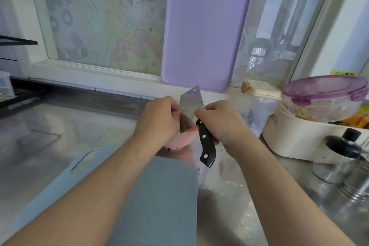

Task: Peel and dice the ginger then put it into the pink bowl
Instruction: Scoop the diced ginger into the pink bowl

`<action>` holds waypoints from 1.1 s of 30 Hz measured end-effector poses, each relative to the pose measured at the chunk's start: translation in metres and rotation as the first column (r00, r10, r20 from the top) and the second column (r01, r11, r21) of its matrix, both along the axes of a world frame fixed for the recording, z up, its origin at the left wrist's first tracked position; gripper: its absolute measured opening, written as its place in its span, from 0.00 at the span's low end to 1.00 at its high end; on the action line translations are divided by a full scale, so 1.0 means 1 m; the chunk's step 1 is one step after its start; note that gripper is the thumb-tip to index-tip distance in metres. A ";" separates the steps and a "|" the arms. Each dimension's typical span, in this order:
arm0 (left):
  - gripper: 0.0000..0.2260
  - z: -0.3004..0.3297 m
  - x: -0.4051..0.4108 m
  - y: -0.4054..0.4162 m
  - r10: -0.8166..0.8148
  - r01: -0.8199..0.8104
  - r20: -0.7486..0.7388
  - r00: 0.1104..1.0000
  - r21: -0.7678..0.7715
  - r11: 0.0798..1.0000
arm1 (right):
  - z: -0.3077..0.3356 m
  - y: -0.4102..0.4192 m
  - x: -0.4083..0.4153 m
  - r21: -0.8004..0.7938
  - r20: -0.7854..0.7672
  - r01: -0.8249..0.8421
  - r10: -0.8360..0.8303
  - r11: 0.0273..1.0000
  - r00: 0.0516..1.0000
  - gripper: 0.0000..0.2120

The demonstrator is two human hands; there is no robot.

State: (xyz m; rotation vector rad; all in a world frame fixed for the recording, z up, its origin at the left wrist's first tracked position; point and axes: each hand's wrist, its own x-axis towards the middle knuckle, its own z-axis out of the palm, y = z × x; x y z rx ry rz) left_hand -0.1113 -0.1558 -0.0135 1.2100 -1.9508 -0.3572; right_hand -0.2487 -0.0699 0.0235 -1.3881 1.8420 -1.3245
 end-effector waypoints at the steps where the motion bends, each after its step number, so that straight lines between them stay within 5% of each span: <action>1: 0.09 0.002 0.002 0.004 -0.024 0.023 -0.048 0.999 -0.013 1.000 | 0.000 0.000 0.000 -0.001 -0.001 -0.003 0.003 1.000 1.000 0.08; 3: 0.14 0.005 0.006 0.013 -0.106 0.101 -0.077 0.991 -0.067 0.993 | 0.001 0.000 0.001 0.000 -0.002 -0.008 0.008 1.000 1.000 0.08; 5: 0.20 0.010 0.011 0.025 -0.162 0.166 0.053 0.985 -0.070 0.984 | 0.001 0.000 0.001 -0.004 0.002 -0.005 0.005 1.000 1.000 0.08; 9: 0.18 0.010 0.017 0.028 0.014 -0.005 0.227 0.974 -0.042 0.999 | 0.002 0.000 -0.001 -0.020 0.012 0.015 -0.015 1.000 1.000 0.06; 17: 0.08 0.003 0.022 0.019 -0.061 0.058 0.093 0.994 0.041 0.998 | 0.000 0.001 -0.003 -0.014 0.026 0.012 -0.011 1.000 1.000 0.08; 28: 0.14 -0.015 0.043 0.030 -0.027 0.024 -0.279 0.960 -0.015 1.000 | 0.007 0.010 -0.011 0.017 0.195 -0.071 0.066 0.997 0.979 0.07; 33: 0.07 -0.014 0.067 0.039 0.226 -0.198 -0.418 0.880 0.112 0.974 | 0.004 0.044 -0.014 0.077 0.182 -0.144 0.128 0.987 0.975 0.11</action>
